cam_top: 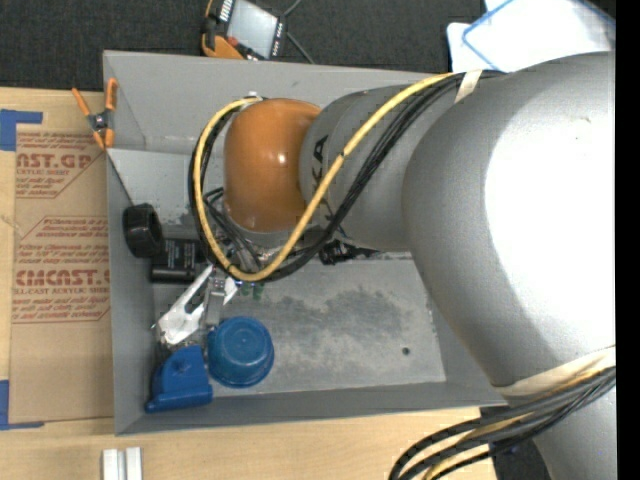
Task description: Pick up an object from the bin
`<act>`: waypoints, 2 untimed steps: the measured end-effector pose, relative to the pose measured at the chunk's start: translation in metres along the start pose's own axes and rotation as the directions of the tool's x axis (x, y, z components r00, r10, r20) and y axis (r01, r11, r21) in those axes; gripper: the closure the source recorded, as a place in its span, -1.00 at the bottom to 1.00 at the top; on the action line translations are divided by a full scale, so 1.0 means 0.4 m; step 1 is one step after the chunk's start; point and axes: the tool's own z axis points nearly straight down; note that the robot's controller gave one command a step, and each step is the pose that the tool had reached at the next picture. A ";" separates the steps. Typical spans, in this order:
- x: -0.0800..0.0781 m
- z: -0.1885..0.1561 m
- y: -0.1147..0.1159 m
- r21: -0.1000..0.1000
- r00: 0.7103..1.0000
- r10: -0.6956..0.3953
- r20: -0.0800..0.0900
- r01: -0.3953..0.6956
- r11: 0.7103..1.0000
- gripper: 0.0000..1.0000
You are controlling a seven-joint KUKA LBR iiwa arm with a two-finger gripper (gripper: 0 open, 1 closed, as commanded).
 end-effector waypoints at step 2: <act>-0.001 0.104 -0.067 -0.001 0.999 -0.055 0.000 0.055 0.999 -1.00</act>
Offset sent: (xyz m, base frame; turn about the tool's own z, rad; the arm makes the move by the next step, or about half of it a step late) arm 0.0036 -0.0326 -0.0577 0.1332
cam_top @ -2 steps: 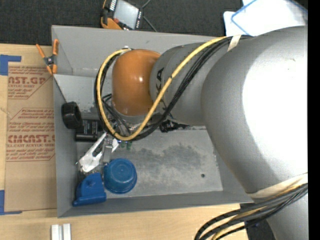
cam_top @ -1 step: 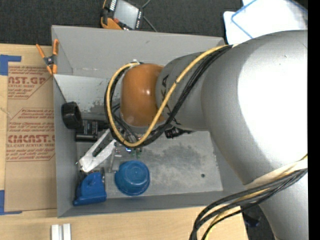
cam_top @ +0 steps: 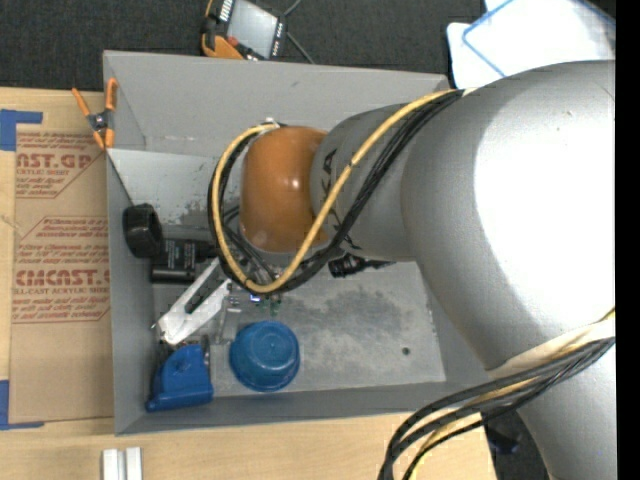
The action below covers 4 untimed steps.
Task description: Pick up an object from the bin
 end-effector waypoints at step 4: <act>0.132 0.014 0.014 0.026 0.951 -0.305 0.053 0.304 0.952 1.00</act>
Offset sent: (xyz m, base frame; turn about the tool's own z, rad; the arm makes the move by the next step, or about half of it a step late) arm 0.0000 0.0000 0.0000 0.0000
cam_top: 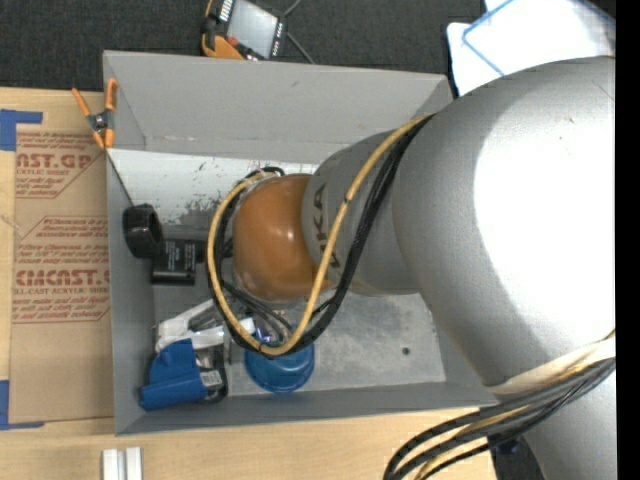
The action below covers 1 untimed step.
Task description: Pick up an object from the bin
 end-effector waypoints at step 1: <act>-0.021 -0.212 -0.017 -0.016 0.994 0.102 -0.028 -0.102 0.995 1.00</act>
Offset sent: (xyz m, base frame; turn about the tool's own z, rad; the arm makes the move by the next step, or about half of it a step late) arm -0.0117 -0.0216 -0.0047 0.0311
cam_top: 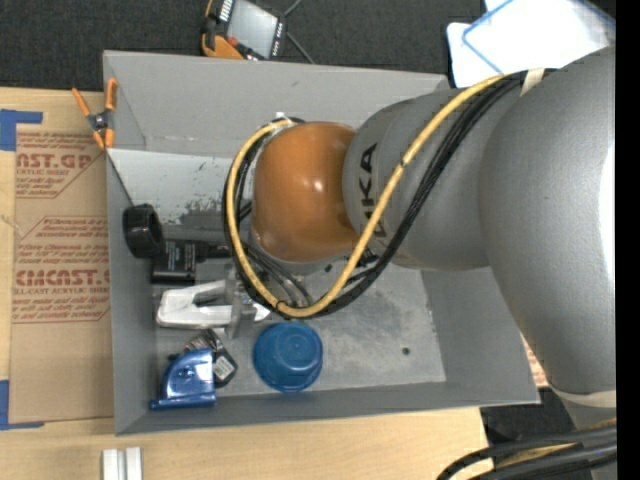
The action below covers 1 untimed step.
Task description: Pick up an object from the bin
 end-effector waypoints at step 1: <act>-0.007 -0.045 -0.010 -0.001 1.000 0.016 0.021 -0.016 1.000 1.00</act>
Offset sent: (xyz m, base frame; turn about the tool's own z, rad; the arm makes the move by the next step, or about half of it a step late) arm 0.0088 0.0440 0.0042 -0.1767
